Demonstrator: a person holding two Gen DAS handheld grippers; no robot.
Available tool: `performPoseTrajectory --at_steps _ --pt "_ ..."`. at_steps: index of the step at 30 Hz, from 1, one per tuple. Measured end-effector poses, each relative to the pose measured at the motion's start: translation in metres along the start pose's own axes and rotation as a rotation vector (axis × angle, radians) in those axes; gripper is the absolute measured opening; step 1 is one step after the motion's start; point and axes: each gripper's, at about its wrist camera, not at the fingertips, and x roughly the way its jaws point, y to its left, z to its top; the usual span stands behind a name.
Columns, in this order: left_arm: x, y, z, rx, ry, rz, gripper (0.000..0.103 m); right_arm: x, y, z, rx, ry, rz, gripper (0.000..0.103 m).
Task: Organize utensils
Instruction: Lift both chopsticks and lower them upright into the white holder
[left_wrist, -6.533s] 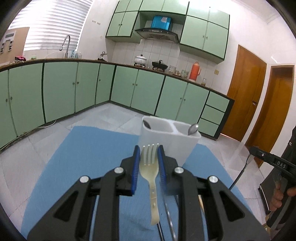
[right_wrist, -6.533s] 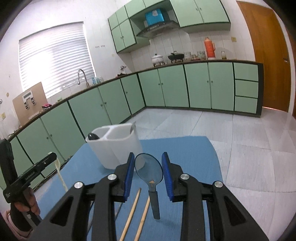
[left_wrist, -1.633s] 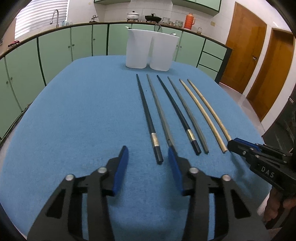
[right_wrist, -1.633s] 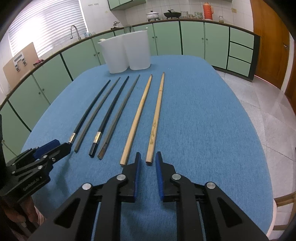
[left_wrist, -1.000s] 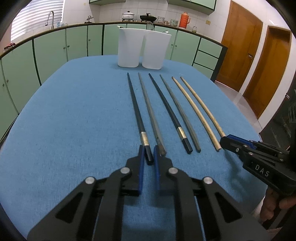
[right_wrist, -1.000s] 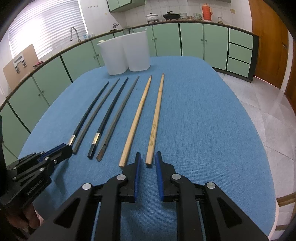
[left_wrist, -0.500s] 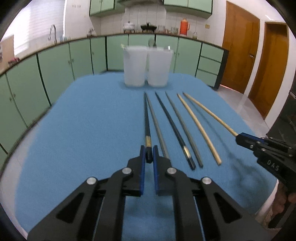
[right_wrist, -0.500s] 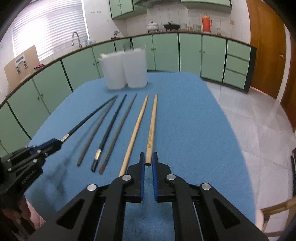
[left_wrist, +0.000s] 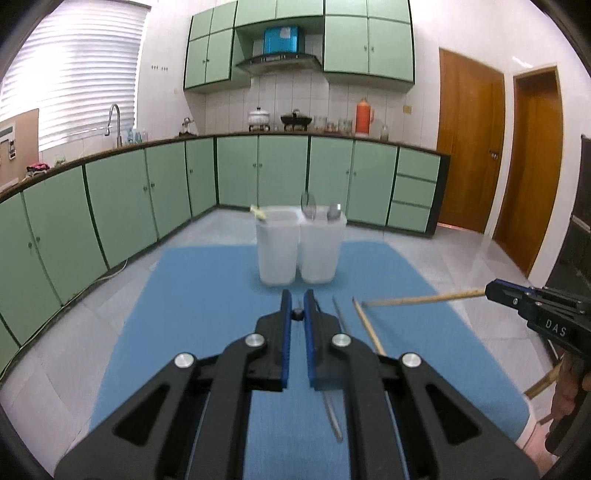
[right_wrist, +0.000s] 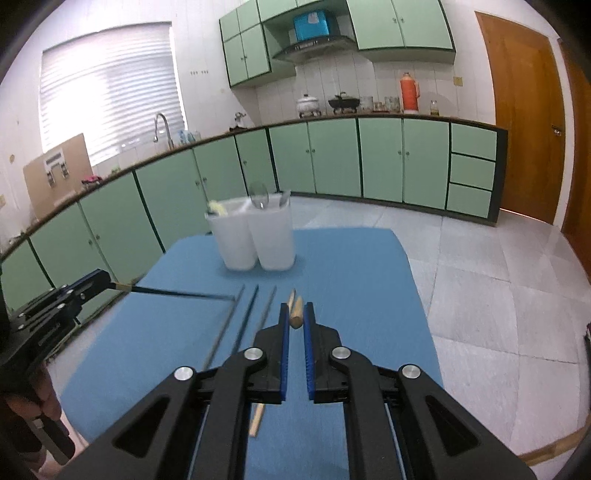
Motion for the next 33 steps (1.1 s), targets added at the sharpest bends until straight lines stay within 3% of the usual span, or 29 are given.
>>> performPoseTrajectory --at_steps 11,20,33 --pt "0.013 0.012 0.068 -0.040 -0.047 -0.025 0.006 -0.001 -0.004 0.077 -0.021 -0.030 0.049 0.007" --pt "0.017 0.022 0.099 -0.058 -0.066 -0.056 0.006 0.012 0.006 0.110 -0.069 -0.018 0.072 0.007" --pt "0.021 0.017 0.186 -0.059 -0.241 -0.077 0.006 0.014 0.038 0.206 -0.167 -0.177 0.115 0.007"
